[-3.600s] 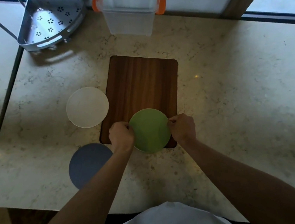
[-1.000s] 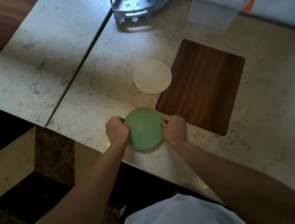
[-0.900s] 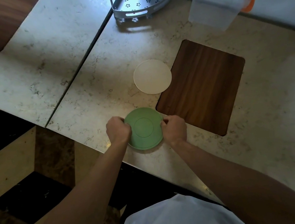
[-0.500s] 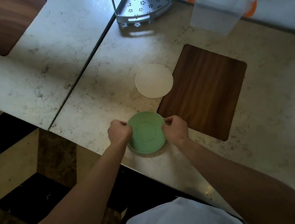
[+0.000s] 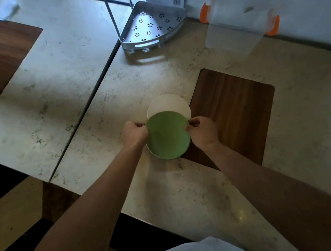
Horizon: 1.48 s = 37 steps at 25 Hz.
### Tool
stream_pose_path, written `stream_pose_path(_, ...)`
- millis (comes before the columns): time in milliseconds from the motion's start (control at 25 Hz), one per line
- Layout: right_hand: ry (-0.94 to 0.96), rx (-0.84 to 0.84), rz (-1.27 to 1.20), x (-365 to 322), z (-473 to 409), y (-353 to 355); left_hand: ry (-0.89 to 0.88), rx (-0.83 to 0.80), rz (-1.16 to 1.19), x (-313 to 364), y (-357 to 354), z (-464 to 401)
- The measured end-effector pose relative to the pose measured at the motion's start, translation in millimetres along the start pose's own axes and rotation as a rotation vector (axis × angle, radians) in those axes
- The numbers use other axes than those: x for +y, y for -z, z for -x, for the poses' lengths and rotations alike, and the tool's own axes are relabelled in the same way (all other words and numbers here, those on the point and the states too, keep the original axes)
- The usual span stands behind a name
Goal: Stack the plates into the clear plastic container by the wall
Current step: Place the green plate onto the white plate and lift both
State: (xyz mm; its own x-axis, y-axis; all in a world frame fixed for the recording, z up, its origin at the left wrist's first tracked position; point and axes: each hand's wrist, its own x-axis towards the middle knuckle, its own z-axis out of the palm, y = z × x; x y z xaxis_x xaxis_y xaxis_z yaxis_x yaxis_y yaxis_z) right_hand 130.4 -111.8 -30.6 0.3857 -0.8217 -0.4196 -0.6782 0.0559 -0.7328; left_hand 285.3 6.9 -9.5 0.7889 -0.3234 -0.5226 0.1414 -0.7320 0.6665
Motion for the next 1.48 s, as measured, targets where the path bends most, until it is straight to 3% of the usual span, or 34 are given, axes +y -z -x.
stream_pose_path(320,0.031,0.045,-0.011,-17,-64,5,0.034,0.002,-0.009,38,-19,-62)
stream_pose_path(640,0.054,0.072,0.049,-12,-75,-5,-0.030,0.010,-0.014,30,-27,-76)
stream_pose_path(800,0.091,0.098,0.148,-15,-72,-9,-0.145,0.023,-0.173,28,-31,-74)
stream_pose_path(1080,-0.037,0.112,0.229,-17,-66,-13,-0.234,0.015,-0.463,36,-36,-73)
stream_pose_path(1480,-0.162,0.027,0.115,-21,-73,-9,-0.023,-0.048,-0.113,40,-33,-83)
